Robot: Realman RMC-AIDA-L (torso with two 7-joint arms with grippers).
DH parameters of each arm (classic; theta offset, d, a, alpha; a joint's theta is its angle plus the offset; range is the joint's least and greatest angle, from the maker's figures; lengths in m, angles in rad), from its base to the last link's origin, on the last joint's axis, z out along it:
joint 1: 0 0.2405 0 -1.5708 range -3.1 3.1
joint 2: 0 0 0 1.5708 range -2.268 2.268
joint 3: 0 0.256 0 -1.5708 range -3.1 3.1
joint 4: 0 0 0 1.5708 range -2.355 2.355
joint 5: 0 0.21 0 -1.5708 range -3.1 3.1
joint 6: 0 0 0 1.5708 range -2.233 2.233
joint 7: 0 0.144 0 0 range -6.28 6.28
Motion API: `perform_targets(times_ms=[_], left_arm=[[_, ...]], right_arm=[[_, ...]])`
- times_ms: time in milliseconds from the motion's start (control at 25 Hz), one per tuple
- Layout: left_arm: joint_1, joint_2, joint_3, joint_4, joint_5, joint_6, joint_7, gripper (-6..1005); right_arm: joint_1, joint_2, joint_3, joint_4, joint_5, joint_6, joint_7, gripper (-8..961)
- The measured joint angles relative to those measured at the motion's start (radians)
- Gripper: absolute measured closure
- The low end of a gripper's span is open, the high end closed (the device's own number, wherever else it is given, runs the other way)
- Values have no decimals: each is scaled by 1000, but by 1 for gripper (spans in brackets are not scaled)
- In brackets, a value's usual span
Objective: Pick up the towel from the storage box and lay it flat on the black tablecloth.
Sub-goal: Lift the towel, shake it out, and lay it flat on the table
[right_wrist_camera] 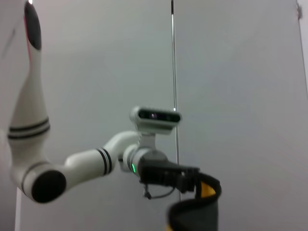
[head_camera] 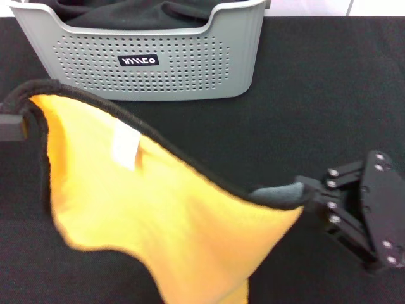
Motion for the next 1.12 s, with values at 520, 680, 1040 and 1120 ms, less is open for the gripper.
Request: perform_targets(times_ms=[520, 680, 1040, 1120], left_arm=[[4, 61, 93, -89, -28, 3, -6, 981], [7, 94, 149, -92, -81, 4, -8, 981], [13, 156, 216, -90, -178, 9, -20, 981], [14, 164, 230, -89, -179, 9, -32, 981]], right_arm=[[-59, 4, 148, -8, -103, -187, 151, 942], [-66, 4, 185, -36, -127, -228, 212, 941], [-70, 9, 276, -44, -129, -377, 344, 941], [-65, 9, 273, -41, -129, -386, 368, 941]])
